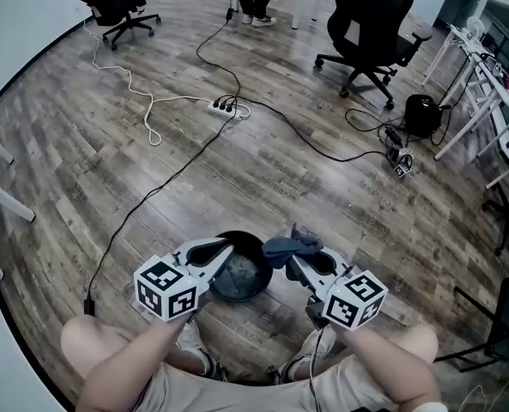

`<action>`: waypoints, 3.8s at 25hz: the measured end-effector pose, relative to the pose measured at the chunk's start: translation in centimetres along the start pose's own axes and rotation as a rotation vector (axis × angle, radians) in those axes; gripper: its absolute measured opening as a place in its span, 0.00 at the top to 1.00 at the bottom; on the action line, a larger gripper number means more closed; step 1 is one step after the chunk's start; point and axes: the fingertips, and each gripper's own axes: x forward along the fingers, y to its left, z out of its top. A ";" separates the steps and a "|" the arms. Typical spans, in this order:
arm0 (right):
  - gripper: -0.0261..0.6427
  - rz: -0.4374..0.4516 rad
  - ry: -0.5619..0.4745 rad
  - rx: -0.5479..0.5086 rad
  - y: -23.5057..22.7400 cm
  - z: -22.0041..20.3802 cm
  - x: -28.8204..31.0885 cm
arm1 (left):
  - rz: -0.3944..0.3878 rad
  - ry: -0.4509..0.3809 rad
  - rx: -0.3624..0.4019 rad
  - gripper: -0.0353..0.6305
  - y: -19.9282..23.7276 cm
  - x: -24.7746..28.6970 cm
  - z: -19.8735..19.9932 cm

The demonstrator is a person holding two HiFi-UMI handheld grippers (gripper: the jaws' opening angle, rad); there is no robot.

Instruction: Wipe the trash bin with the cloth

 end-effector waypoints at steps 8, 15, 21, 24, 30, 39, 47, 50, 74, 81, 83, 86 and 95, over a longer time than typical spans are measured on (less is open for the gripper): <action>0.85 0.004 -0.001 0.032 0.3 -0.4 -0.9 | 0.022 0.013 -0.093 0.93 0.6 0.0 -1.0; 0.85 -0.001 -0.002 0.059 0.2 -1.0 -1.9 | -0.029 0.028 -0.160 0.93 -0.4 0.8 -1.5; 0.85 0.005 0.014 0.106 0.3 -2.2 -2.9 | -0.074 0.055 -0.193 0.93 -2.0 1.7 -2.2; 0.85 -0.007 0.003 0.107 -0.2 -1.8 -3.0 | -0.081 0.058 -0.187 0.93 -2.2 2.1 -2.1; 0.85 -0.003 -0.002 0.101 0.0 -1.9 -3.4 | -0.086 0.079 -0.166 0.93 -2.7 2.3 -2.8; 0.85 -0.011 0.003 0.086 -0.2 -1.6 -3.5 | -0.097 0.091 -0.159 0.93 -3.1 2.5 -2.7; 0.85 -0.007 0.010 0.085 -0.3 -1.9 -3.4 | -0.099 0.101 -0.128 0.93 -3.4 2.5 -2.7; 0.85 -0.007 0.015 0.079 -0.2 -2.0 -3.2 | -0.102 0.108 -0.123 0.93 -3.4 2.4 -2.9; 0.85 0.025 0.023 0.123 0.1 -2.6 -2.5 | -0.117 0.135 -0.102 0.93 -4.0 2.6 -3.5; 0.85 0.024 0.036 0.142 0.0 -2.8 -2.4 | -0.115 0.140 -0.108 0.93 -4.1 2.4 -3.5; 0.85 0.029 0.035 0.150 0.1 -2.8 -2.3 | -0.112 0.141 -0.116 0.93 -3.9 2.3 -3.7; 0.85 0.033 0.038 0.153 0.1 -3.0 -2.0 | -0.109 0.137 -0.123 0.93 -3.7 2.2 -3.7; 0.85 0.034 0.051 0.168 0.1 -3.4 -1.8 | -0.115 0.133 -0.136 0.93 -3.9 2.0 -3.4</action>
